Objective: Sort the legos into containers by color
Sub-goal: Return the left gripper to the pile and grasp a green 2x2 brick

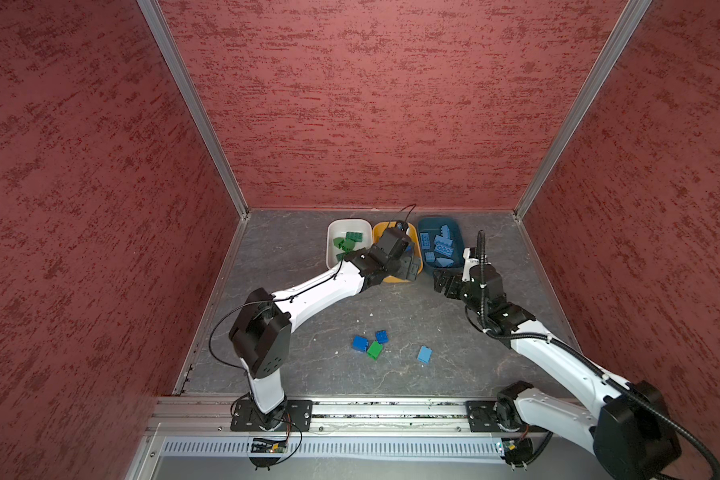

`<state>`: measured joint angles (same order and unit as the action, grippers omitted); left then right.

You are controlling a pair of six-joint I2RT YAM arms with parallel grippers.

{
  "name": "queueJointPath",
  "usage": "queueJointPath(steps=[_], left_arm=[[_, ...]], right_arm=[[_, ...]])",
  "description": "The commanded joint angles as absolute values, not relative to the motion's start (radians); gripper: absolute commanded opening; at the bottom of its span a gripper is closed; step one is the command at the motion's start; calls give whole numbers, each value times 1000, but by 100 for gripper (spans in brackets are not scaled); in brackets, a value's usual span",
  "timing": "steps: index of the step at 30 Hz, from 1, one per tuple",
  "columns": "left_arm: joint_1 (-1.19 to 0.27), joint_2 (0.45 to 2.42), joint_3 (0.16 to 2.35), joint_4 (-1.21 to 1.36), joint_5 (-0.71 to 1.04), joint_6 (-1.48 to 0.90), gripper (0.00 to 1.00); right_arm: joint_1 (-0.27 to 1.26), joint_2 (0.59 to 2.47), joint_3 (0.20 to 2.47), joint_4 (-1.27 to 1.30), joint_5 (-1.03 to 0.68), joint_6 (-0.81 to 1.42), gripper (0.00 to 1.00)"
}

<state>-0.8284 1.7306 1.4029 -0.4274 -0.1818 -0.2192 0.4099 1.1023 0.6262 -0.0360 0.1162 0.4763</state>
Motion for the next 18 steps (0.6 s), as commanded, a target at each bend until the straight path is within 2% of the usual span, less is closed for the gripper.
queueJointPath(steps=[1, 7, 10, 14, 18], left_arm=[[-869, 1690, 1293, -487, -171, -209, 100], [-974, 1568, 1183, -672, -84, -183, 100], [-1004, 1522, 1130, -789, 41, -169, 98], [-1019, 1497, 1037, -845, 171, -193, 87], [-1041, 1486, 1004, -852, 101, -213, 75]], right_arm=[[414, 1118, 648, -23, 175, 514, 99], [414, 1144, 656, -8, 195, 523, 99], [414, 1163, 664, 0, 204, 520, 99], [414, 1204, 683, 14, 189, 517, 99], [414, 1240, 702, 10, 165, 526, 99]])
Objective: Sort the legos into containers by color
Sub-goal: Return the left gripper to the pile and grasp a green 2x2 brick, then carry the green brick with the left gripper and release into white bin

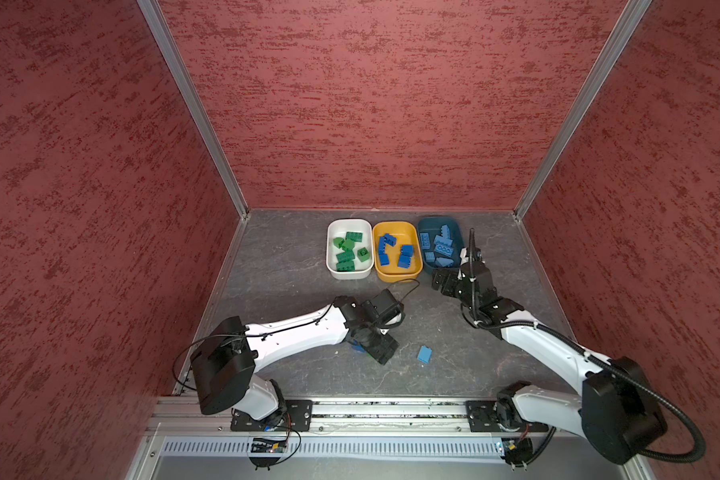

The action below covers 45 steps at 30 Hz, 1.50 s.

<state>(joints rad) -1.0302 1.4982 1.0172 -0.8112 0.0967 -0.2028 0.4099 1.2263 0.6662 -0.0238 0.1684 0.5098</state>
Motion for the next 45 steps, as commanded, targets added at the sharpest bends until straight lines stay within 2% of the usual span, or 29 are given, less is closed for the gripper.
queueJointPath(steps=[1, 3, 8, 19, 23, 32, 35, 39, 45], left_arm=[[-1040, 1489, 993, -843, 77, -216, 72], [-1040, 1508, 981, -826, 37, -225, 65], [-1041, 1554, 963, -779, 27, -233, 60], [-1051, 1645, 1026, -769, 13, -214, 57], [-1054, 1674, 1028, -759, -49, -212, 50], [-1055, 1762, 1045, -752, -78, -203, 46], [-1055, 1796, 1062, -758, -103, -207, 41], [-1054, 1776, 1060, -732, -114, -232, 34], [-1003, 1616, 1073, -731, -95, -264, 31]], right_arm=[[414, 1245, 701, 11, 162, 530, 99], [414, 1252, 701, 13, 157, 538, 99], [414, 1249, 695, 14, 155, 543, 99], [414, 1242, 694, 1, 158, 544, 99], [414, 1245, 694, 1, 160, 542, 99], [414, 1244, 696, -12, 166, 535, 99], [414, 1246, 693, -11, 158, 537, 99], [414, 1244, 693, 8, 94, 495, 99], [416, 1229, 688, 96, -139, 365, 99]])
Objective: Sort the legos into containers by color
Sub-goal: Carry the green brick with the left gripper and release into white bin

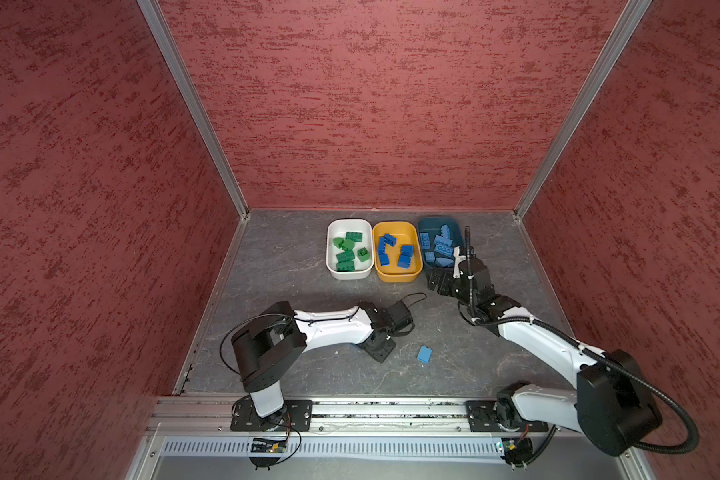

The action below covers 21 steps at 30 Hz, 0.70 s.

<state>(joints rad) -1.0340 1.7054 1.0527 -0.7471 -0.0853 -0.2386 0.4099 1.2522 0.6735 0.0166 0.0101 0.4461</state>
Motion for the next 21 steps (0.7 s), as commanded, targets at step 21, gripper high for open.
queueJointPath(steps=[21], left_arm=[[-601, 1591, 1319, -545, -266, -256, 30]], right_arm=[[459, 1345, 766, 428, -411, 322, 99]])
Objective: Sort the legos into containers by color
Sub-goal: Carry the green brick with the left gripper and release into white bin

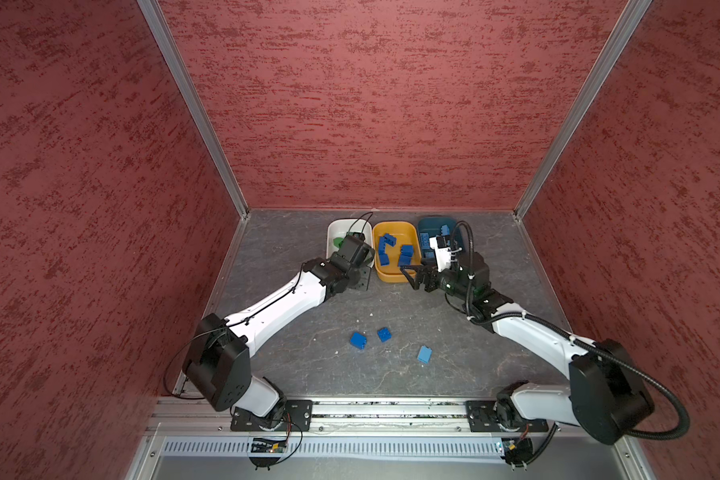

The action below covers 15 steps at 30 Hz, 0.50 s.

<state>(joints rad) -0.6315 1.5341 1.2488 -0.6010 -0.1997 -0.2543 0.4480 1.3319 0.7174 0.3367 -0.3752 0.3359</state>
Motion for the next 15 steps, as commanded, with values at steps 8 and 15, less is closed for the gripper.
queueJointPath(steps=[8, 15], left_arm=[[-465, 1851, 1556, -551, -271, -233, 30], [-402, 2024, 1695, -610, -275, -205, 37]], right_arm=[[462, 1371, 788, 477, -324, 390, 99], [459, 1316, 749, 404, -64, 491, 99]])
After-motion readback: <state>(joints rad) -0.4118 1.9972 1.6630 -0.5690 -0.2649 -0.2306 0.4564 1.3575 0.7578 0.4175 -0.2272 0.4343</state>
